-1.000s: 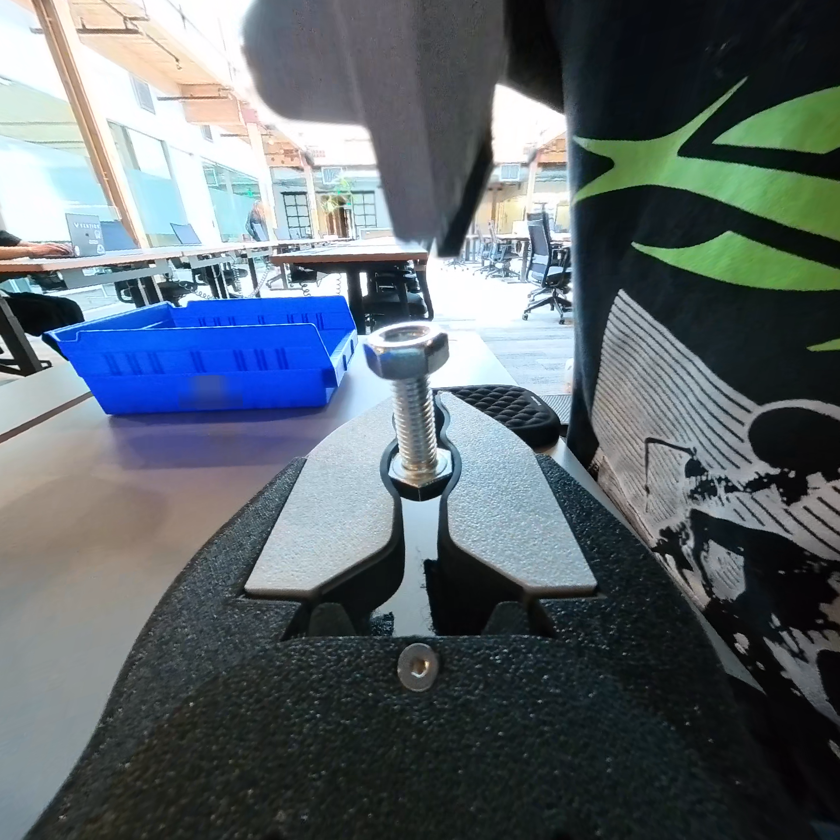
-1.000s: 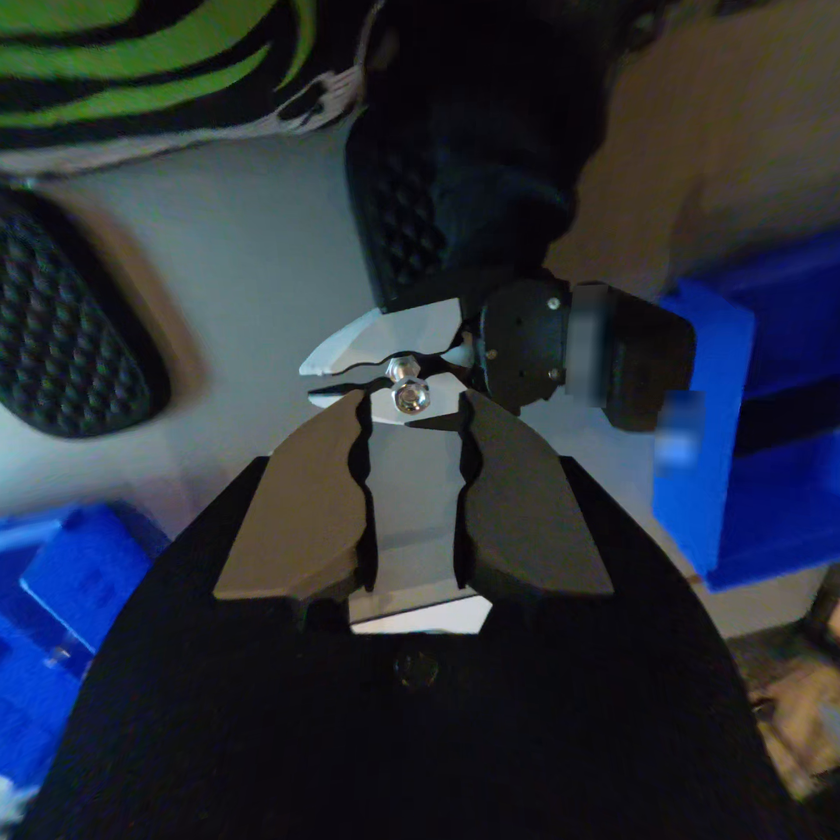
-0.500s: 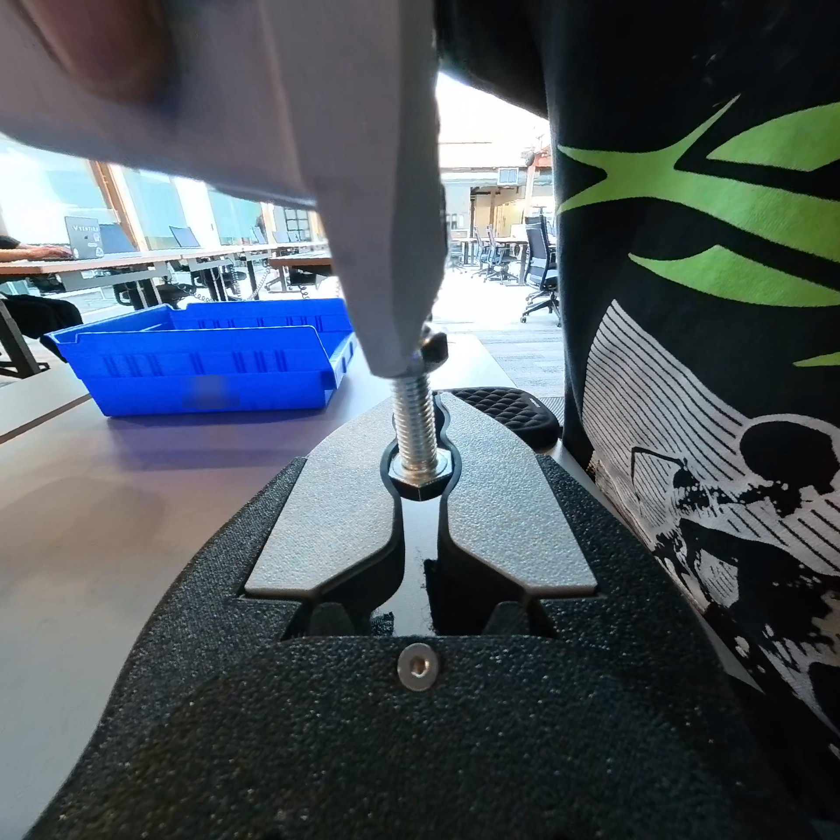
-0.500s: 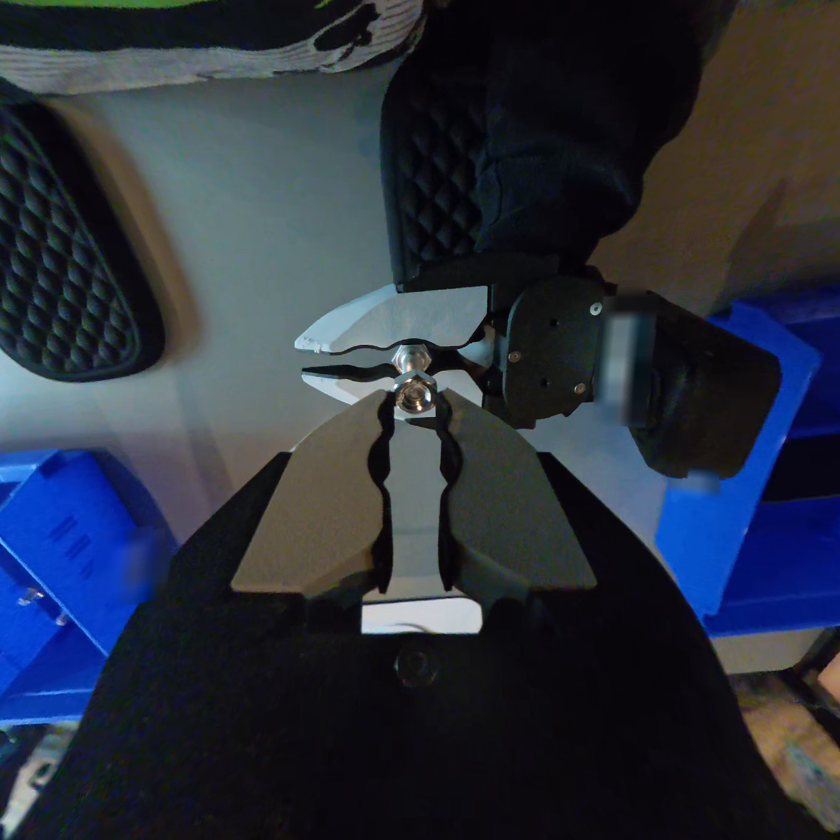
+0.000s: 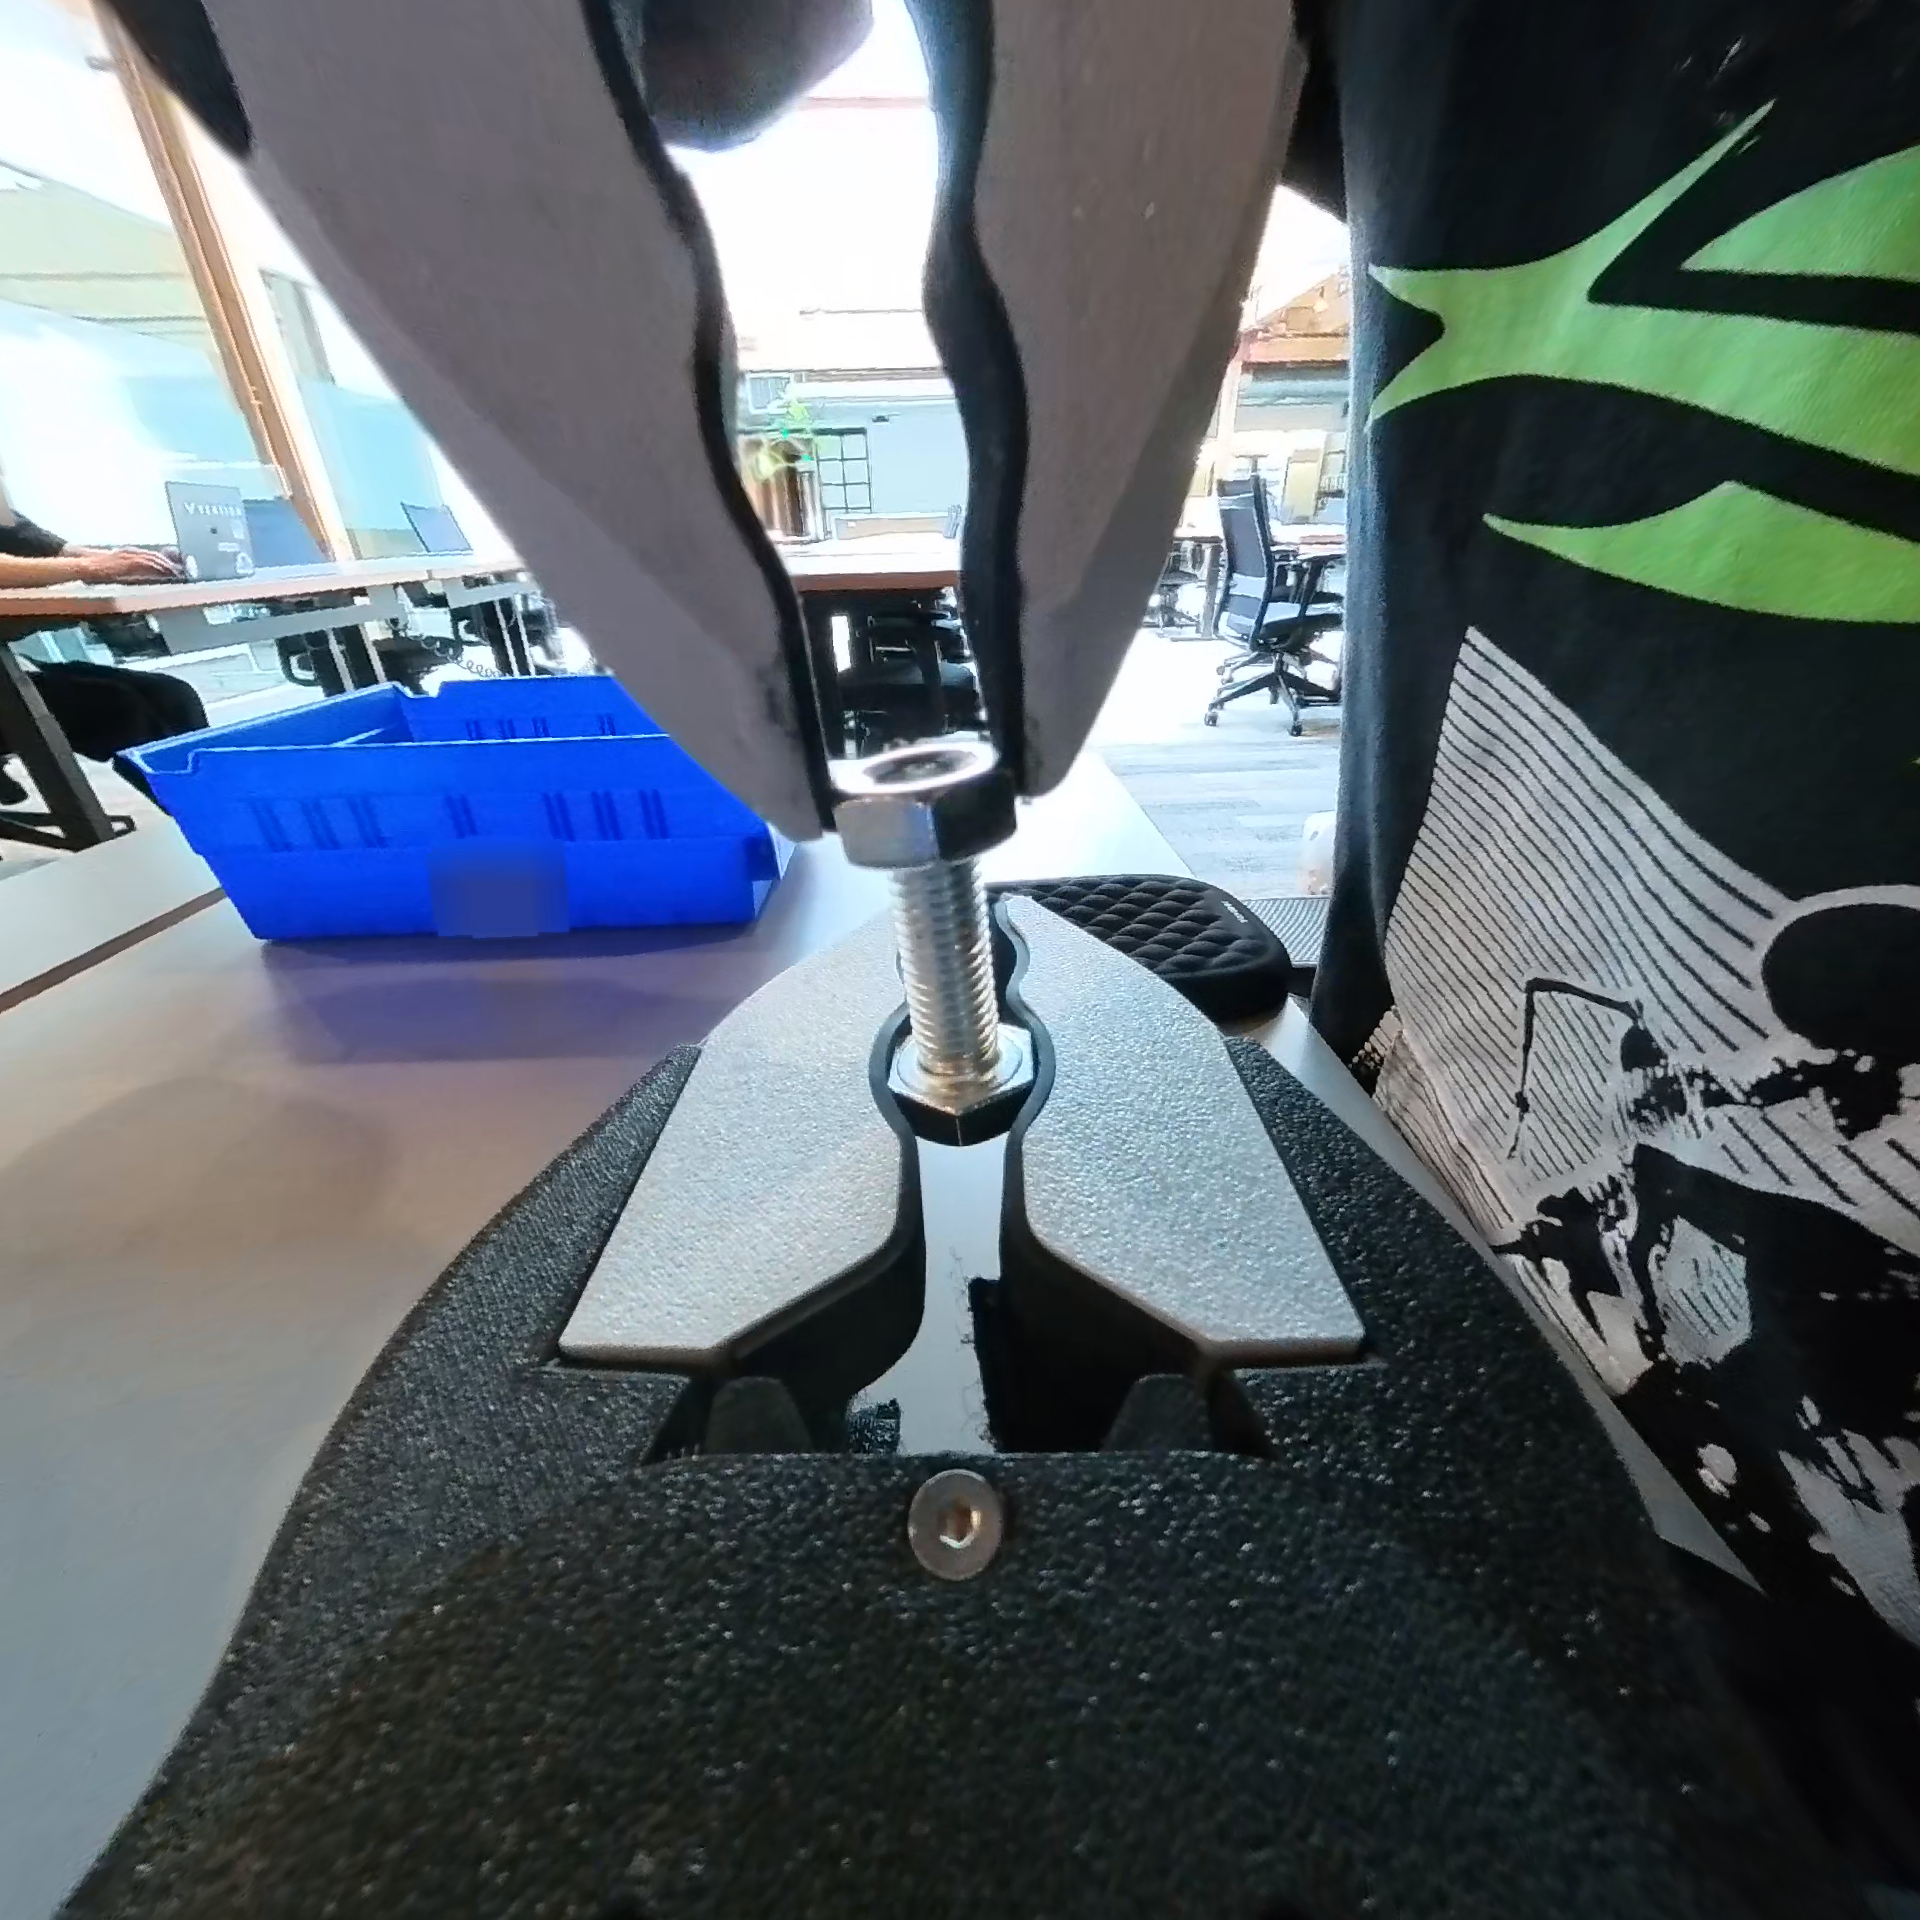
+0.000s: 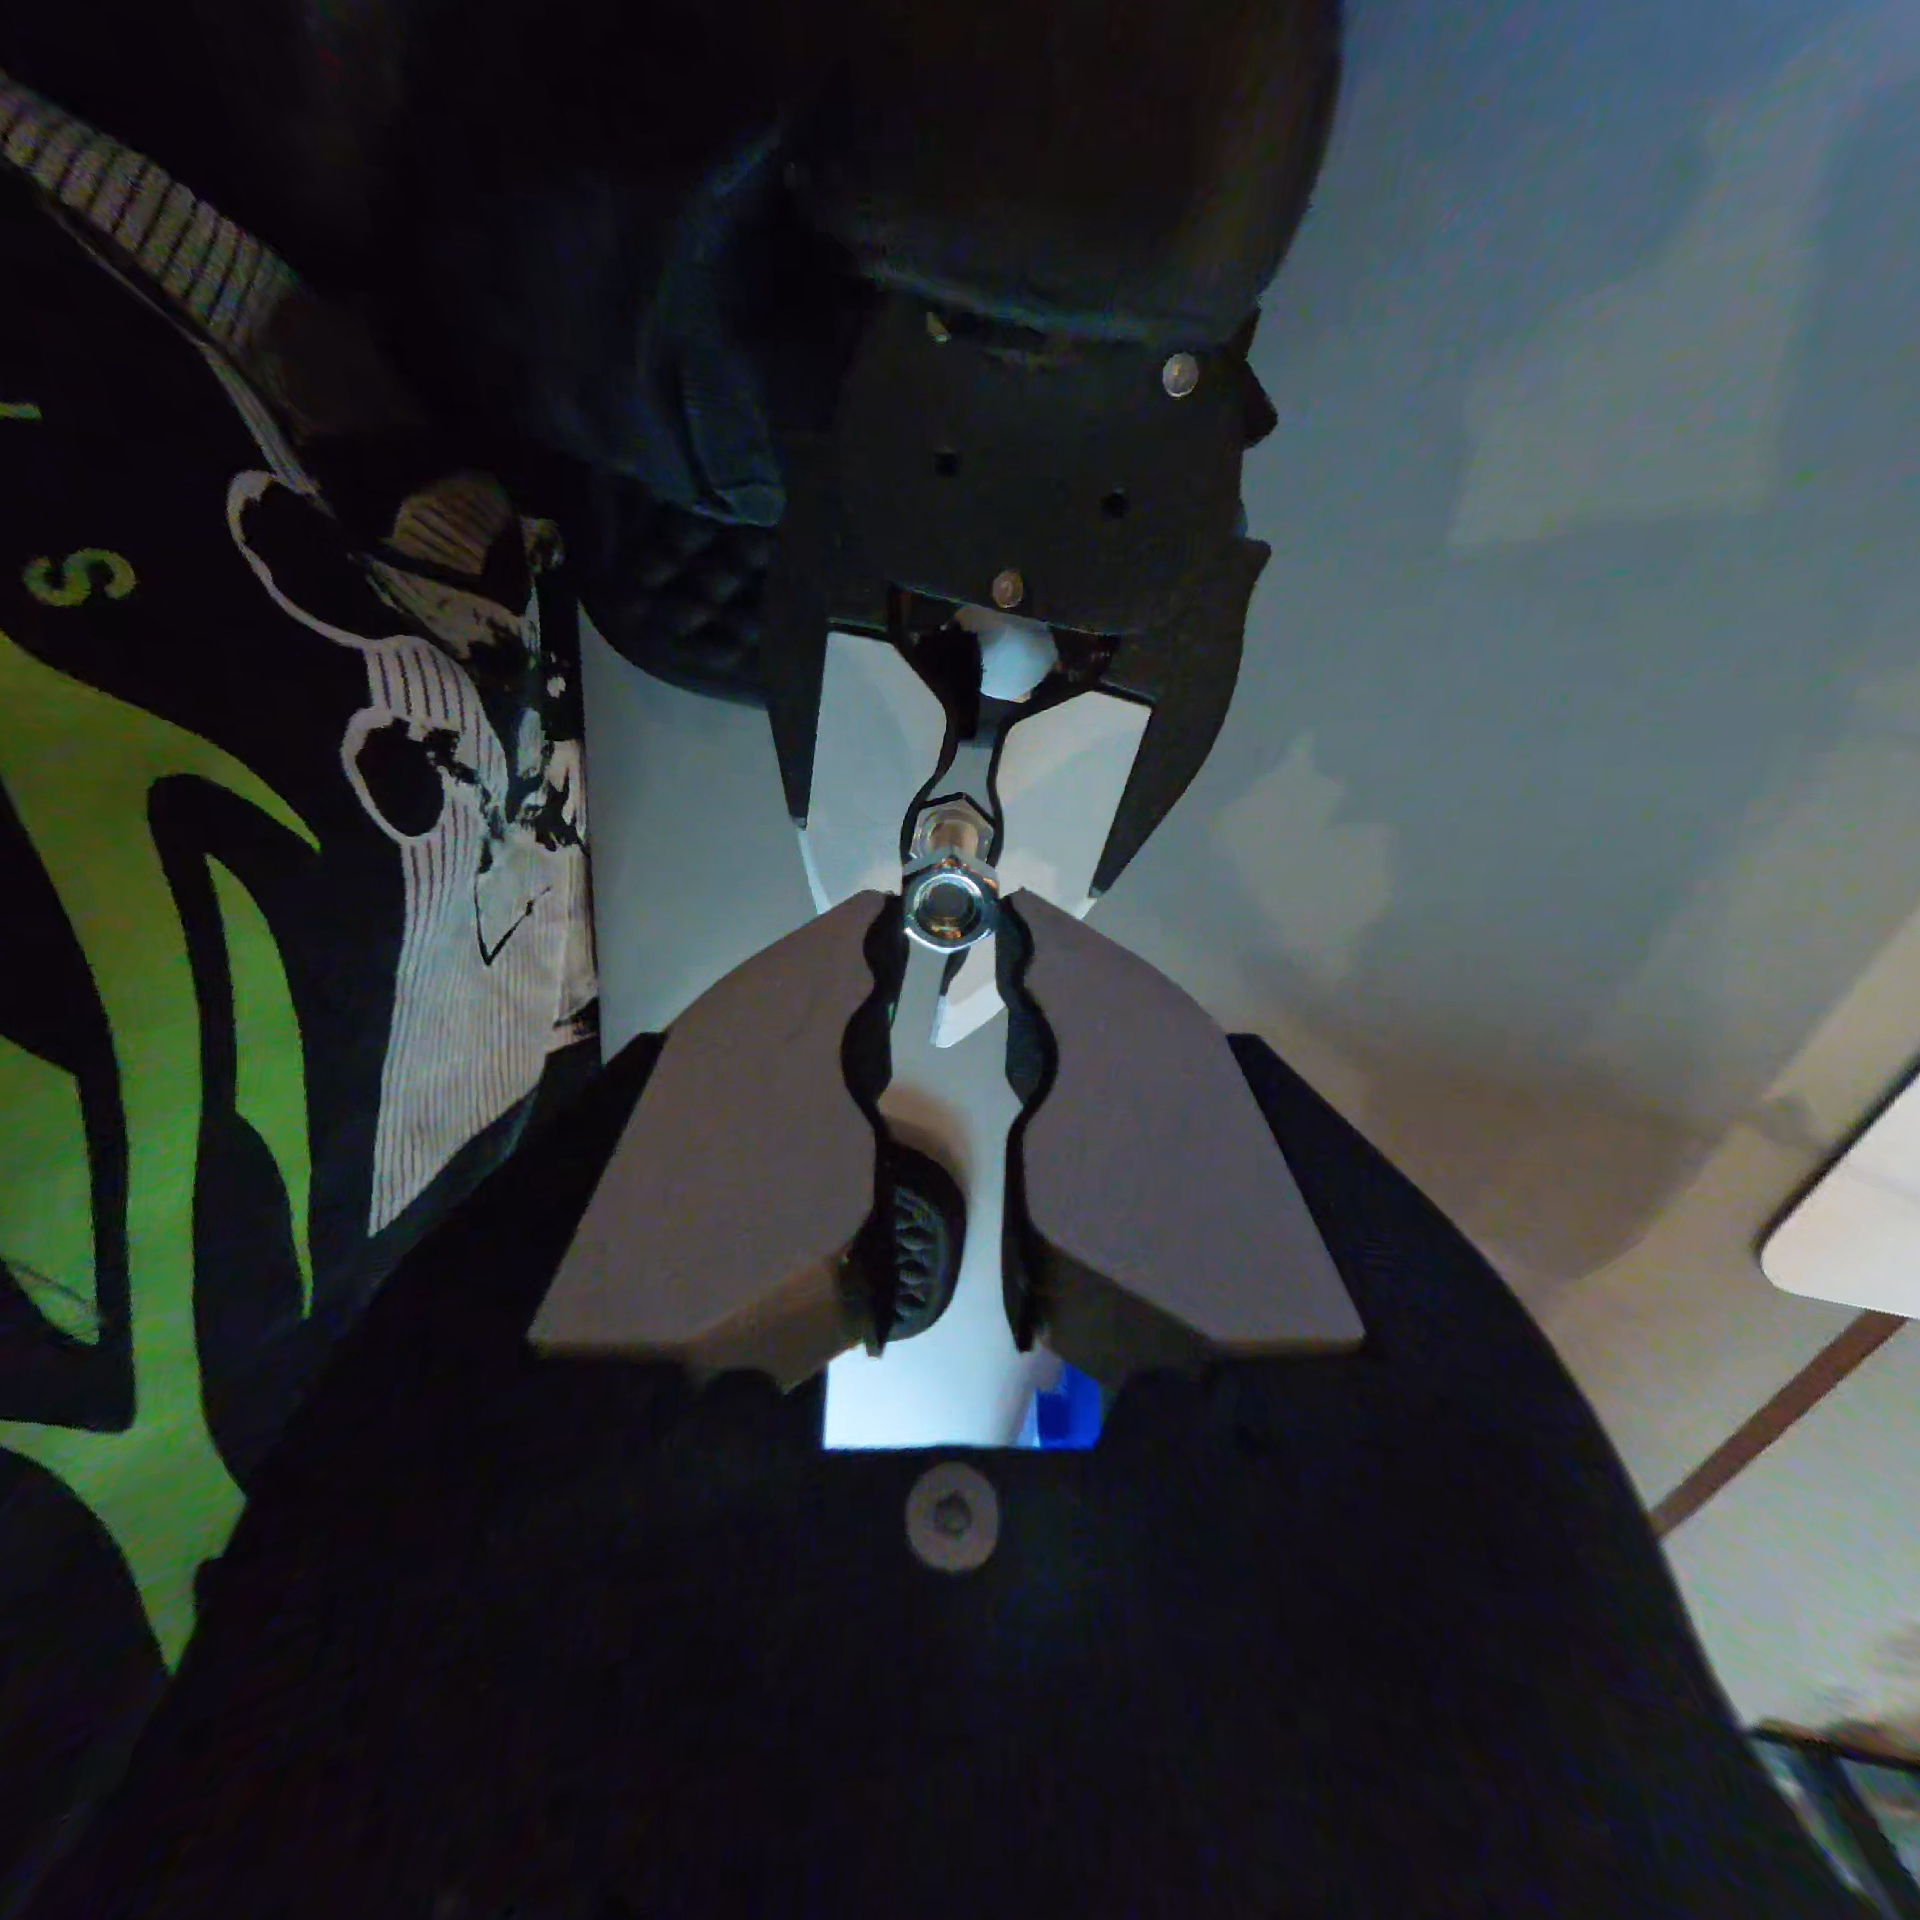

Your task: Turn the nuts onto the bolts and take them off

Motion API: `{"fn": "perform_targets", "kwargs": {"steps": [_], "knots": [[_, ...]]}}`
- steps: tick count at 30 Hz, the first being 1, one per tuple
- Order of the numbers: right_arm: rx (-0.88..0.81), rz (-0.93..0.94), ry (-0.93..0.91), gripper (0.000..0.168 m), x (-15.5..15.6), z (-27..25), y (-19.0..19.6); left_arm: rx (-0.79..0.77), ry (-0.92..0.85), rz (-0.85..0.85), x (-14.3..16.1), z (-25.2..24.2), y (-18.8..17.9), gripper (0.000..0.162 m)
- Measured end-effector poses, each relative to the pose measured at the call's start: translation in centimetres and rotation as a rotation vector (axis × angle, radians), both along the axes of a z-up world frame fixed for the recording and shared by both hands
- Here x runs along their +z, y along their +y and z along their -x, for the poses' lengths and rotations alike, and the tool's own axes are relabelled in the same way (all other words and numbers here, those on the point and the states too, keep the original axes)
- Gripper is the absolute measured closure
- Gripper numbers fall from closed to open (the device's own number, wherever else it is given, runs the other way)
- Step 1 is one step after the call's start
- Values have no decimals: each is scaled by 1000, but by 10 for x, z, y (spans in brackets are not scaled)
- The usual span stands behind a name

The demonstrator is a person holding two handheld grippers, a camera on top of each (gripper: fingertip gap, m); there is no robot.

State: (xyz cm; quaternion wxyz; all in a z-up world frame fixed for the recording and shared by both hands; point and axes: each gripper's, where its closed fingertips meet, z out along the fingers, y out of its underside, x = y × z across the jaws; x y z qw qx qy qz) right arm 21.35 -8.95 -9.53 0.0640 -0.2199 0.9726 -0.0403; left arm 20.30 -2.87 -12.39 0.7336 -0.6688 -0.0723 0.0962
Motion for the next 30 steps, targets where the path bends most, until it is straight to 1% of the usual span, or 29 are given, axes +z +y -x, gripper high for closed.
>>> {"fn": "perform_targets", "kwargs": {"steps": [2, 4, 5, 6, 7, 10, 11, 12, 13, 16, 18, 20, 22, 25, 27, 30], "knots": [[33, 9, 25, 151, 1, 0, 0, 0, 2, -3, 1, 0, 0, 152], [119, 24, 49, 128, 3, -1, -2, -1, 5, -4, 1, -1, -1, 152], [197, 29, 60, 123, 5, -1, -3, -2, 5, -4, 1, -1, -1, 152], [318, 44, 70, 119, 9, -2, -5, -4, 5, -4, 1, -1, -1, 152], [473, 81, 95, 117, 13, -2, -8, -5, 5, -4, 1, -1, -1, 152], [989, 158, 167, 118, 22, -3, -8, -13, 8, 3, 0, -2, 0, 152], [1119, 171, 178, 117, 22, -4, -7, -15, 9, 4, 0, -2, 0, 152], [1214, 172, 175, 118, 20, -5, -4, -16, 9, 4, 0, -3, 0, 152], [1272, 159, 163, 118, 18, -6, -2, -17, 9, 3, 0, -3, 0, 152], [1350, 116, 149, 119, 9, -4, -1, -19, 6, -3, 1, -2, 0, 152], [1402, 111, 143, 126, 4, -3, -1, -19, 6, -3, 1, -2, -1, 152], [1450, 111, 116, 137, -1, -3, 2, -21, 5, -1, 1, -2, 0, 152], [1487, 131, 113, 143, -2, -4, 1, -25, 3, 8, -1, -3, 1, 152], [1507, 146, 119, 148, -2, -4, -2, -24, 3, 3, 0, -3, 0, 152], [1510, 148, 122, 149, -2, -4, -3, -23, 3, 4, 0, -2, 0, 152], [1451, 146, 118, 149, -2, -4, -4, -21, 2, -1, 0, -2, -1, 152]]}}
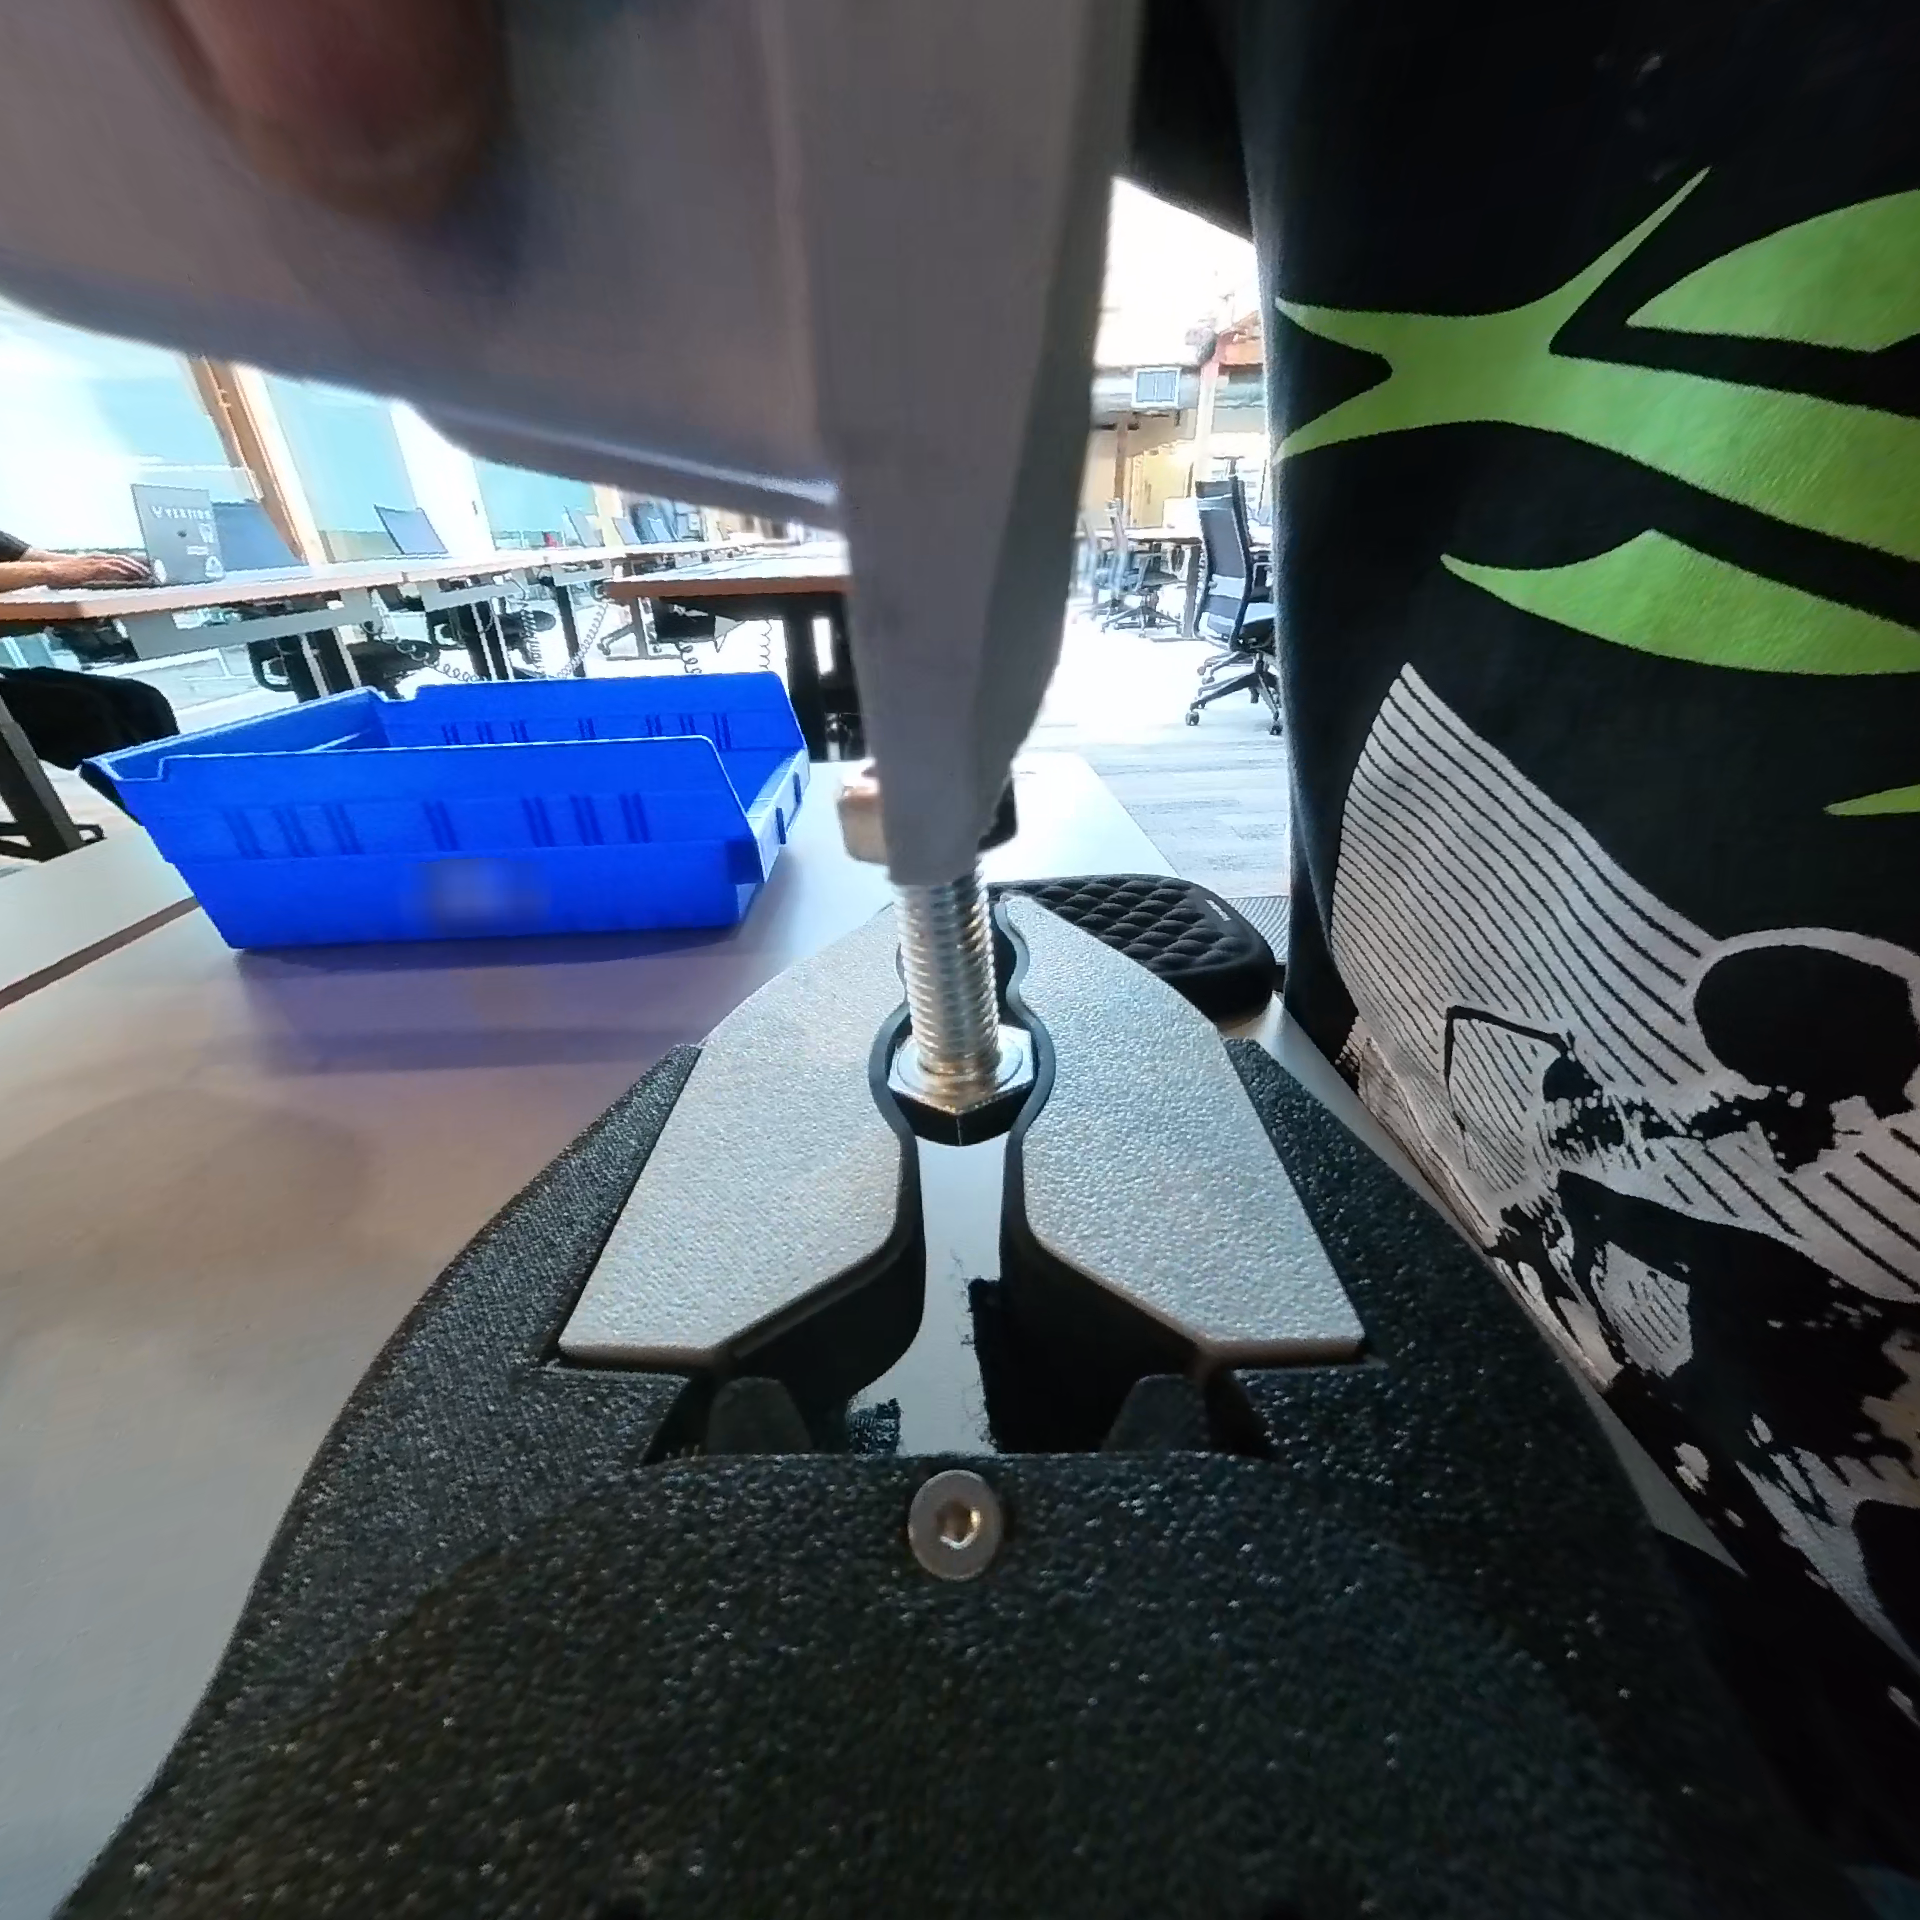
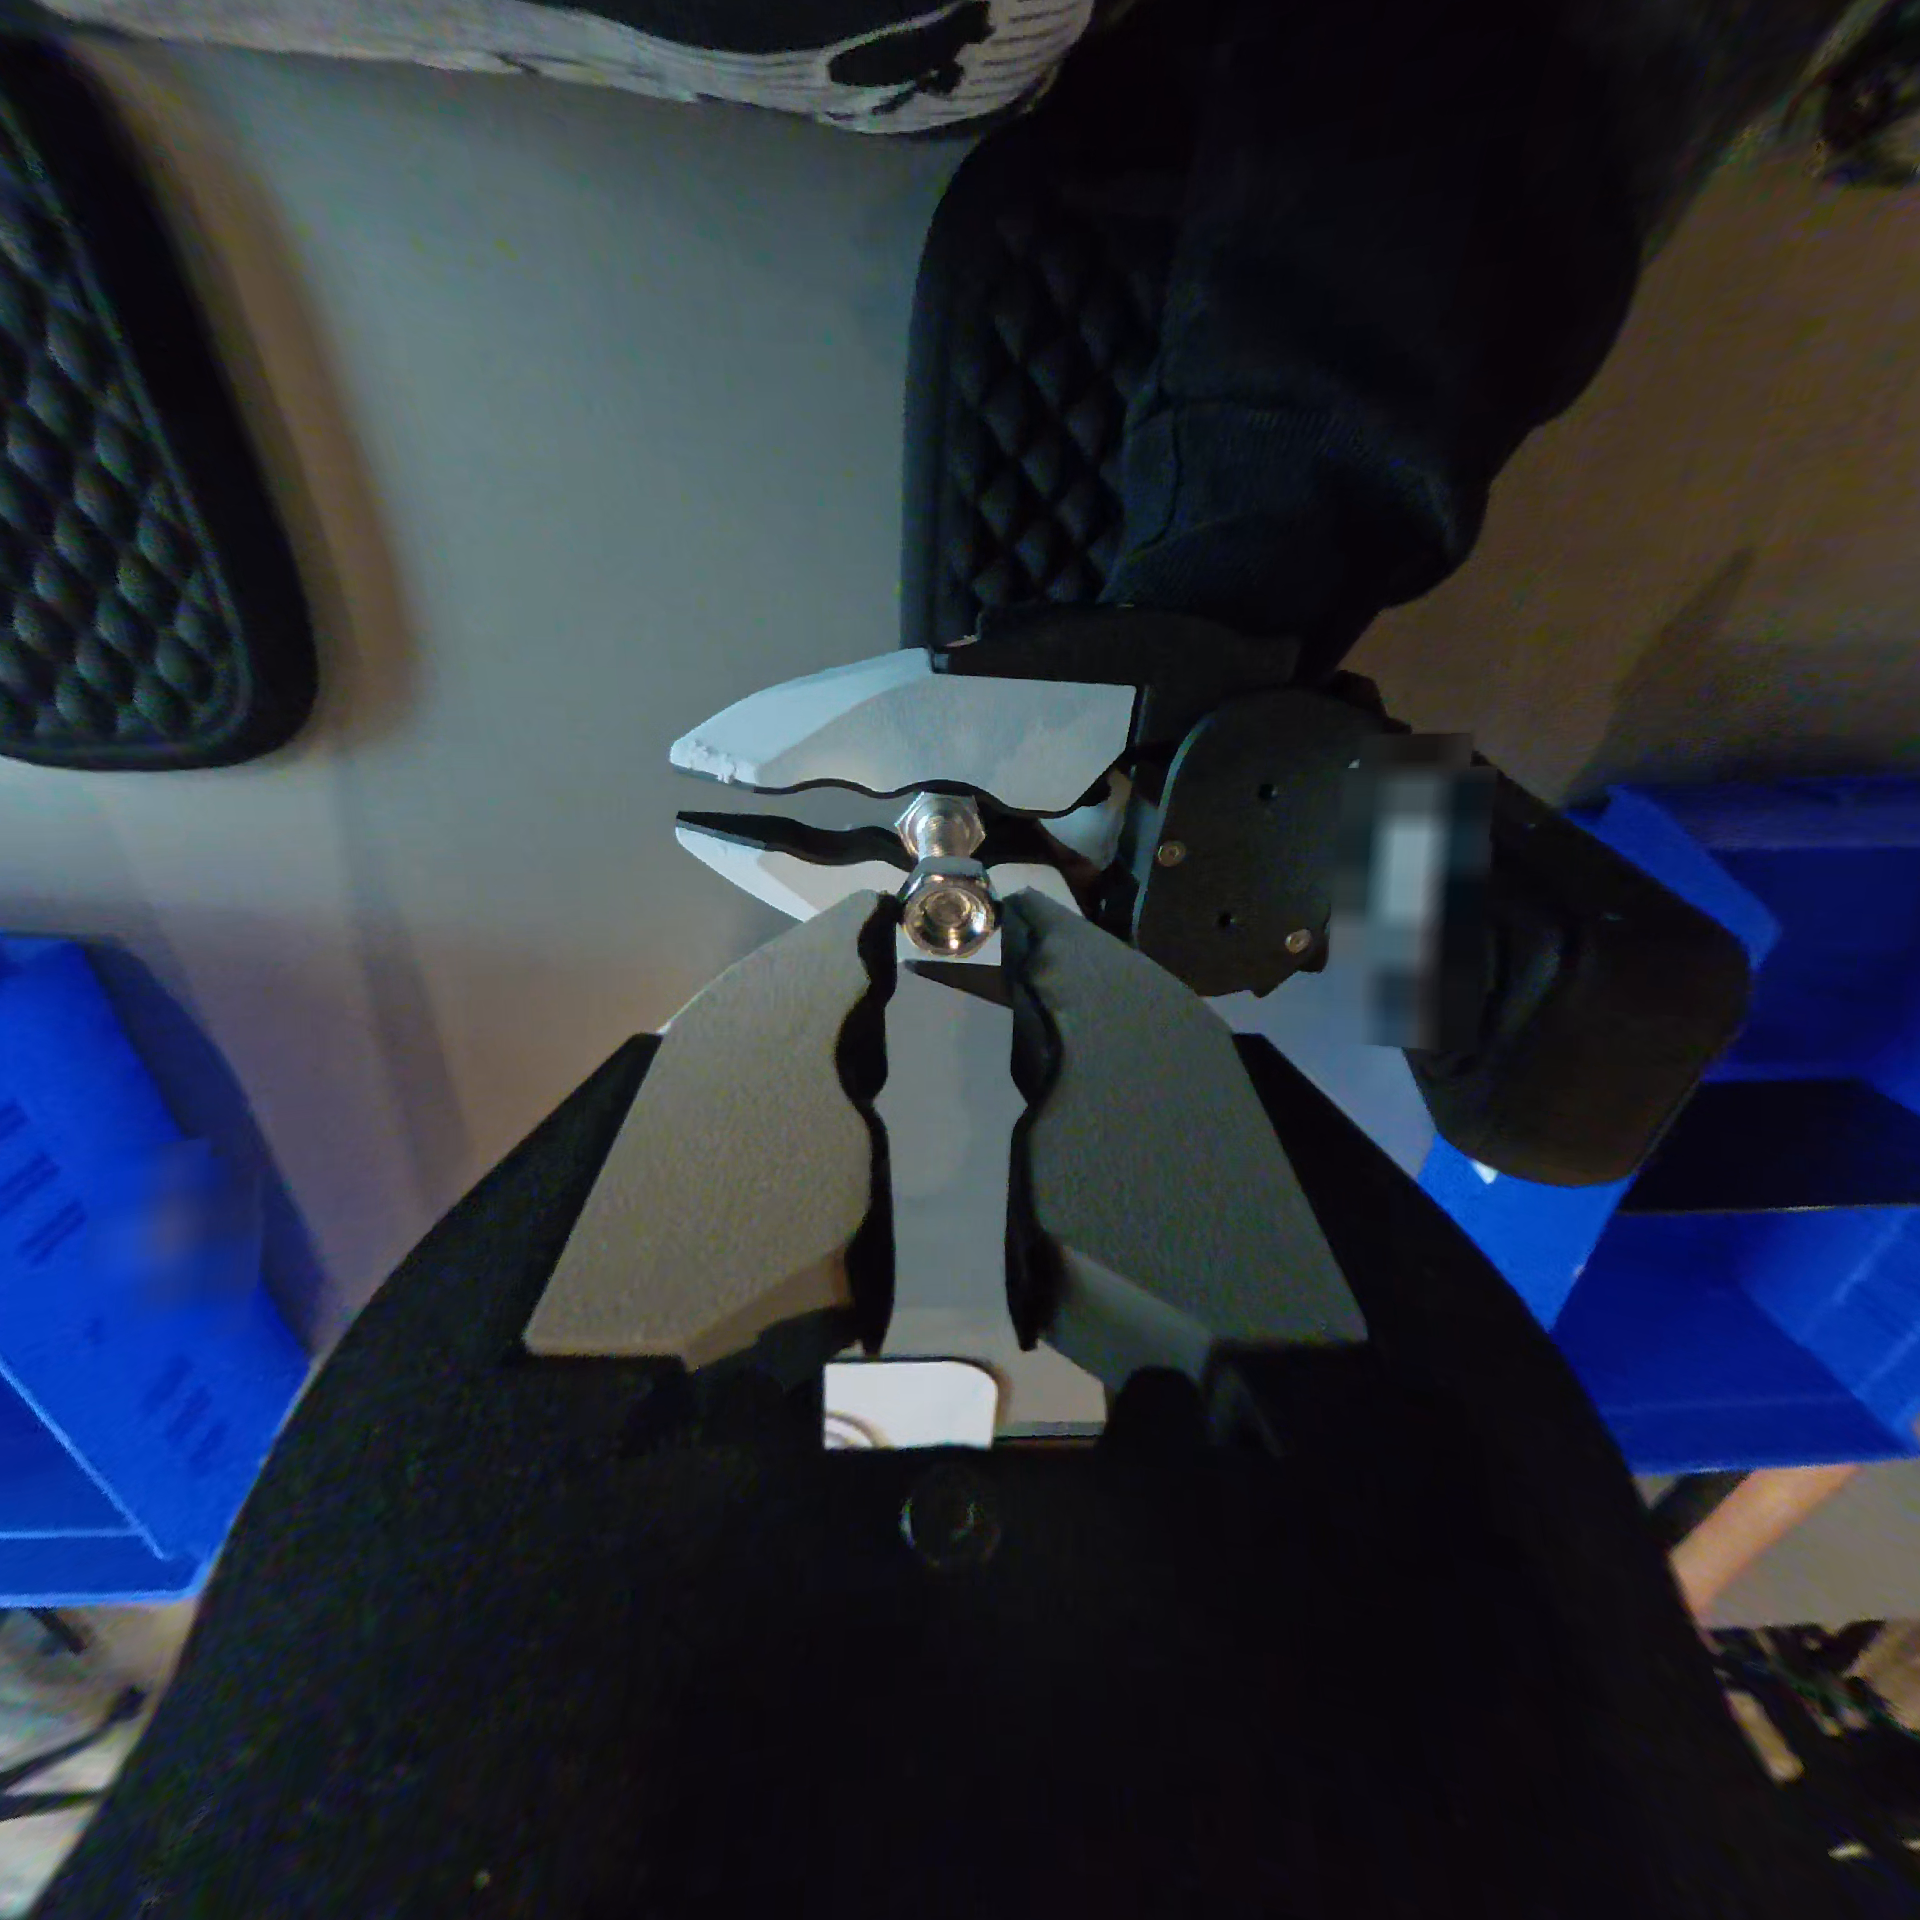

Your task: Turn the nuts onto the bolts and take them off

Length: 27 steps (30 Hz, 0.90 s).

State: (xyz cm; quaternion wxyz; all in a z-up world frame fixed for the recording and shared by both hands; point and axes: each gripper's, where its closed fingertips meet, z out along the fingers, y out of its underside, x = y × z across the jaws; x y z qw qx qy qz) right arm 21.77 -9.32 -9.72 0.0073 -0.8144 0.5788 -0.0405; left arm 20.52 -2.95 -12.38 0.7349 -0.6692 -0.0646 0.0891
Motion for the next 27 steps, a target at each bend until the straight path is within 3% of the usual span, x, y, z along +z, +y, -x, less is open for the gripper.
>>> {"fn": "perform_targets", "kwargs": {"steps": [3, 5, 7, 10, 13, 18, 20, 23, 27], "knots": [[-144, -6, -5, 149, 0, 1, 0, 5, -2, 0, 0, 1, 0, 152], [-342, -27, 3, 150, 0, 1, 0, 10, -1, 0, 0, 1, -1, 152], [-618, -48, 27, 150, 0, 3, -1, 18, -6, -6, 0, 2, -2, 152], [-1161, -114, 21, 150, 0, 3, 2, 23, -3, -3, 0, 3, -1, 152], [-1293, -150, -16, 150, -2, 4, 5, 20, -4, 17, -2, 2, 1, 152], [-1255, -112, -15, 148, -1, 2, 3, 20, 0, 7, -1, 2, 0, 152], [-1180, -107, -27, 125, 2, 0, 1, 20, 0, 0, 0, 2, -1, 152], [-802, -9, -51, 111, 14, -1, -7, 16, 1, 1, 0, 1, -1, 152], [-132, 105, 23, 113, 19, 1, -3, 10, 1, 3, 0, 0, 0, 152]]}}
